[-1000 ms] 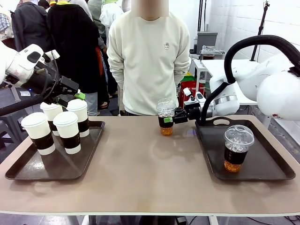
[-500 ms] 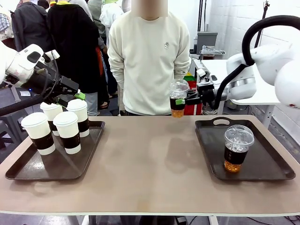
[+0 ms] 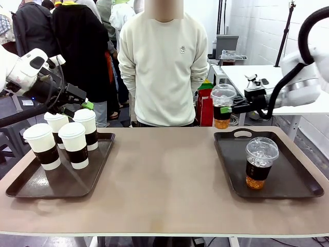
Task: Distribute the coffee onto the tray.
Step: Pick up another iced Americano from the middle of the table and place it on the right Handle tray.
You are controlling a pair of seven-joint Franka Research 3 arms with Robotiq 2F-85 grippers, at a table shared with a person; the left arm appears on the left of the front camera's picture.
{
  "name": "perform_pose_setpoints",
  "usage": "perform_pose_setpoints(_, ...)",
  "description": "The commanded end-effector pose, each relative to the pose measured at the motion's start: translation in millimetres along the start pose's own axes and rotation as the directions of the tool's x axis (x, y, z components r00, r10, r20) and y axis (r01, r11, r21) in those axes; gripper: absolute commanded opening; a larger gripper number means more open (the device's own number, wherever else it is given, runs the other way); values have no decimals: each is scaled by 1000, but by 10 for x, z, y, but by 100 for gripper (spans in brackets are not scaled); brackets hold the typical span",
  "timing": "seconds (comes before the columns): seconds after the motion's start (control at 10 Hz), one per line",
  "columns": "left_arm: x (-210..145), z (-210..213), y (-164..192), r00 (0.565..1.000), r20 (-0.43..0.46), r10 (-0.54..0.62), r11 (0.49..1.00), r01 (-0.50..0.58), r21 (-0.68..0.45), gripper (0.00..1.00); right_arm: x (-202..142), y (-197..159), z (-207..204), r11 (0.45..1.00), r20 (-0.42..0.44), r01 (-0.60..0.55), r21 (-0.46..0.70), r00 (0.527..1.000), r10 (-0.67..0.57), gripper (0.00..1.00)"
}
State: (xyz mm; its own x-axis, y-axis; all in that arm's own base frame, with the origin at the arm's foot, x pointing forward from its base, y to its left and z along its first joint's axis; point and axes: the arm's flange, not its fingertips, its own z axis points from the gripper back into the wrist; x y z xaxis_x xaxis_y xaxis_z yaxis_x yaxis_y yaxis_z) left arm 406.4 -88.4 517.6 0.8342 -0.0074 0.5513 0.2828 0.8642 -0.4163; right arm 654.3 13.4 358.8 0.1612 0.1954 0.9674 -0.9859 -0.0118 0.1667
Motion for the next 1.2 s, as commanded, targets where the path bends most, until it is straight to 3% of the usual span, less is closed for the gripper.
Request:
perform_pose_setpoints(0.0,2,-5,16,1000,-2,6,1000,-6,-18,100,-28,233,92,1000,-3,-15,-11,1000,15,71)
perform_pose_setpoints(0.7,2,-5,16,1000,-2,6,1000,-6,-18,100,-798,327,378,997,4,-73,-28,997,73,71)
perform_pose_setpoints(1.1,2,-5,16,1000,-2,6,1000,-6,-18,100,-1021,245,399,997,7,-68,-27,998,68,71)
